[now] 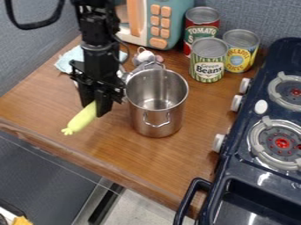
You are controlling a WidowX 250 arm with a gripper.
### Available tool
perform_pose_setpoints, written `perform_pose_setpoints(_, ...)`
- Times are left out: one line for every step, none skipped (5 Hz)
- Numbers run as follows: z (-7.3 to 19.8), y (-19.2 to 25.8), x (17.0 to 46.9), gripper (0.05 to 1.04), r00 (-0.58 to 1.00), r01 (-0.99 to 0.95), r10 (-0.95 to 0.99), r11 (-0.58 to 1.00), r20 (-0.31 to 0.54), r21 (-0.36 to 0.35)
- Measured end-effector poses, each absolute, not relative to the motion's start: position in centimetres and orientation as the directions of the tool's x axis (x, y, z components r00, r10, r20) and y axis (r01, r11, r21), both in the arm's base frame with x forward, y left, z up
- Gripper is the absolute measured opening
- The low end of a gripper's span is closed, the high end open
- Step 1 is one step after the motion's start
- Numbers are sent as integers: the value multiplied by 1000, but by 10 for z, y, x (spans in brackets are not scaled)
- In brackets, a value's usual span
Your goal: Put the spoon on the table.
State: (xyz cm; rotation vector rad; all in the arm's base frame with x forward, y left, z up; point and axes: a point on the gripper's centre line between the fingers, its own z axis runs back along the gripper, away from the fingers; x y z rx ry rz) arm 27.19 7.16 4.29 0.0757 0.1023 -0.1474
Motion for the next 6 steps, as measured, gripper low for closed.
perform_pose_setpoints(37, 63, 264, 370, 975, 184, -172, 980, -140, 75)
perform_pose_setpoints(32, 47, 258, 370, 959, 247, -233, 966, -162, 71)
perform_pose_setpoints(38, 34, 254, 370, 948, 297, -284, 952, -145, 75)
perform_pose_setpoints(50, 18, 247, 370, 926, 370, -364, 927, -97, 58)
perform_pose_setpoints(51, 15, 249, 370, 916, 396, -394, 918, -69, 20)
perform_pose_setpoints(51, 13, 248, 370, 908, 414, -412, 910, -74, 11)
